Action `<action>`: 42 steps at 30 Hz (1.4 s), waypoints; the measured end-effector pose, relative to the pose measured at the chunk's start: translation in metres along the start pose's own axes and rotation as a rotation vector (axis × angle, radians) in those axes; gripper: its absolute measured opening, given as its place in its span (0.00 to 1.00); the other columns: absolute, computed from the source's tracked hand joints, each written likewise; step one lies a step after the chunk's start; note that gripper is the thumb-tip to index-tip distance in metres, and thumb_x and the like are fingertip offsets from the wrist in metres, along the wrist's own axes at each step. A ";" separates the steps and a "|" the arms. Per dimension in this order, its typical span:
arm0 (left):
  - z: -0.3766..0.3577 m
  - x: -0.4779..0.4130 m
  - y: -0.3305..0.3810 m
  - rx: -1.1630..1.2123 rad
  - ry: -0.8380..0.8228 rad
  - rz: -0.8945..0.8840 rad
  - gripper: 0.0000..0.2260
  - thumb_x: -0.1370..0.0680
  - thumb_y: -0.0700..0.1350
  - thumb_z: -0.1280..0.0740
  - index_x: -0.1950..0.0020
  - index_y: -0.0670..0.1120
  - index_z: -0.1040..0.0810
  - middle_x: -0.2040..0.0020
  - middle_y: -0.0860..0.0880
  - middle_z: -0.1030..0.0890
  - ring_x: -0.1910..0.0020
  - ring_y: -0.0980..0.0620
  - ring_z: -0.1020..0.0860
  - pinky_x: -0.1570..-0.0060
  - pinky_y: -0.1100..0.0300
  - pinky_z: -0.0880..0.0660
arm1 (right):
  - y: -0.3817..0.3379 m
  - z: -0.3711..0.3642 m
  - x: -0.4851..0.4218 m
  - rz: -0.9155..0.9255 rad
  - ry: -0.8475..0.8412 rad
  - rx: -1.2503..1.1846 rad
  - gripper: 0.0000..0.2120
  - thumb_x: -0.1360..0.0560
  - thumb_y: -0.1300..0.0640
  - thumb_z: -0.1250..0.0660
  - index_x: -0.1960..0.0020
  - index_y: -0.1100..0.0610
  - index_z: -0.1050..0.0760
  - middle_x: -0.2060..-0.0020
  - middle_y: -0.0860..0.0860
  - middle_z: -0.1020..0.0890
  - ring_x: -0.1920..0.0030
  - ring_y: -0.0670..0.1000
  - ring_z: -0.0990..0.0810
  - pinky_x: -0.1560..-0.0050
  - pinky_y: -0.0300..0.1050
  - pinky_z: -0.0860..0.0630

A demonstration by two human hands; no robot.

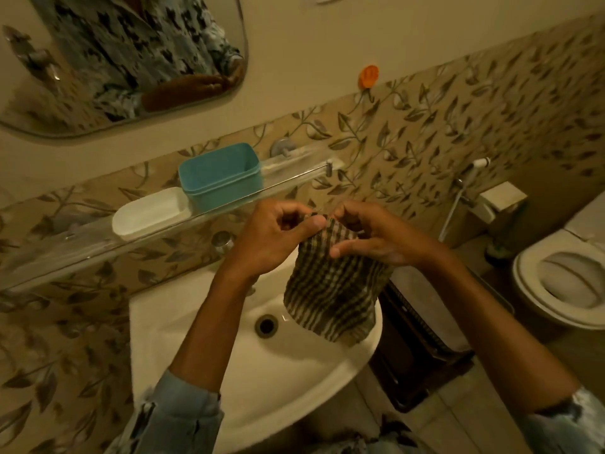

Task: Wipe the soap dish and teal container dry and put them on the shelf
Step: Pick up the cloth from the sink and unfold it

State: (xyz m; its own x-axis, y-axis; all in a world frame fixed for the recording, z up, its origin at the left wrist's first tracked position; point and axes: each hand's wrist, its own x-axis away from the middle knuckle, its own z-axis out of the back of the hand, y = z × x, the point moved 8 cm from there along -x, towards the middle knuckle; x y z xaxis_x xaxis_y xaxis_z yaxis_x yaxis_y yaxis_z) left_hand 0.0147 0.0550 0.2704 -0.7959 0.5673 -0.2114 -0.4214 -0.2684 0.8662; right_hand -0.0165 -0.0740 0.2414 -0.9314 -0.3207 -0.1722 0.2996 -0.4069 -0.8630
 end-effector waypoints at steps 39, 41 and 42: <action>-0.381 -0.186 -0.236 -0.121 0.206 0.554 0.04 0.24 0.44 0.31 0.53 0.43 0.22 0.56 0.44 0.19 0.57 0.46 0.18 0.56 0.52 0.19 | 0.478 0.257 0.108 -0.438 0.153 0.301 0.10 0.26 0.69 0.40 0.55 0.62 0.21 0.60 0.54 0.22 0.56 0.49 0.24 0.55 0.39 0.33; -0.381 -0.187 -0.226 -0.196 0.274 0.417 0.03 0.25 0.44 0.31 0.56 0.46 0.24 0.59 0.48 0.20 0.60 0.51 0.20 0.62 0.64 0.22 | 0.483 0.256 0.106 -0.412 0.202 0.305 0.10 0.27 0.69 0.41 0.56 0.61 0.21 0.61 0.53 0.21 0.59 0.47 0.24 0.56 0.39 0.30; -0.385 -0.183 -0.224 -0.216 0.292 0.381 0.03 0.25 0.44 0.31 0.56 0.47 0.23 0.59 0.51 0.21 0.61 0.55 0.22 0.64 0.69 0.25 | 0.484 0.255 0.108 -0.403 0.236 0.300 0.11 0.27 0.69 0.40 0.56 0.60 0.21 0.61 0.52 0.21 0.61 0.43 0.24 0.57 0.35 0.31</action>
State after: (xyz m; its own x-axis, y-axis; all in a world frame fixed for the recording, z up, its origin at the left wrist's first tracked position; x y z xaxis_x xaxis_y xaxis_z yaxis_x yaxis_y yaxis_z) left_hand 0.0869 -0.2883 -0.0592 -0.9852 0.1658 -0.0443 -0.1344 -0.5852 0.7997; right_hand 0.0804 -0.5240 -0.0739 -0.9952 0.0970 0.0127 -0.0769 -0.6947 -0.7151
